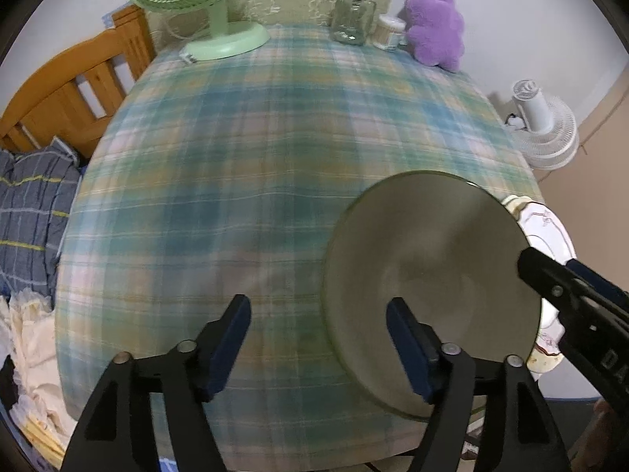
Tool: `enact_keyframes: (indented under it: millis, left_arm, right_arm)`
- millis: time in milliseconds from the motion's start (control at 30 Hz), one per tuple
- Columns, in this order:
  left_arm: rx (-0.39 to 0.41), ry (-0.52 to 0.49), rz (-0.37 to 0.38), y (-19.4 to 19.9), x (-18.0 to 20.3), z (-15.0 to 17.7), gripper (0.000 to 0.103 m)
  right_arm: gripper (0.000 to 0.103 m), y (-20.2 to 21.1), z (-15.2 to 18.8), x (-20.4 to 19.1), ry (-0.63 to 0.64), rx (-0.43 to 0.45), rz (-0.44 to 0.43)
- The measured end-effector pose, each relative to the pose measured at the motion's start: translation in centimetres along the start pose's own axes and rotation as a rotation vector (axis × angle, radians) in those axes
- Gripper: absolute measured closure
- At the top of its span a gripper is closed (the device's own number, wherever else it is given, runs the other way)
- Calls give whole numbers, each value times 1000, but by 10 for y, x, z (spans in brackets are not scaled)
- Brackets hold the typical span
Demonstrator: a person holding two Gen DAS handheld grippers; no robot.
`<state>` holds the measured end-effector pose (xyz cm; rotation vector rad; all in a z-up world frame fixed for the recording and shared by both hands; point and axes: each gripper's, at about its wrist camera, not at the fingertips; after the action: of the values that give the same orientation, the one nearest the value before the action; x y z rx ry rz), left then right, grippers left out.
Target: Organize plates and bowls
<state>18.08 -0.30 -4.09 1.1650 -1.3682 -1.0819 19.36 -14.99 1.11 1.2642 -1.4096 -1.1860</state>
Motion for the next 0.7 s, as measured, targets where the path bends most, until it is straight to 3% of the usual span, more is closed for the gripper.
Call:
enact_keyframes:
  millis: [167, 333, 600, 700]
  left_arm:
    - [27, -42, 6, -3, 9, -3, 21]
    - [18, -11, 30, -11, 6, -9, 22]
    - [-11, 68, 36, -22, -1, -14, 46]
    - [-14, 73, 37, -23, -1, -13, 50]
  right_arm:
    - [35, -9, -2, 8, -16, -12, -51]
    - [35, -22, -6, 8, -7, -37, -87]
    - [35, -43, -13, -1, 8, -89, -155]
    - [35, -50, -15, -4, 12, -108, -165]
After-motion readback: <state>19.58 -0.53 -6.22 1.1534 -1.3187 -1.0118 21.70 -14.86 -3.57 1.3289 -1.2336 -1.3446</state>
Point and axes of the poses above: each gripper's, at about its wrist camera, not at the fingertips, and y roughly against the way its jaws point, x to its right, z to its underside, and after that the axes turned 15 degrees about -x, right-handed
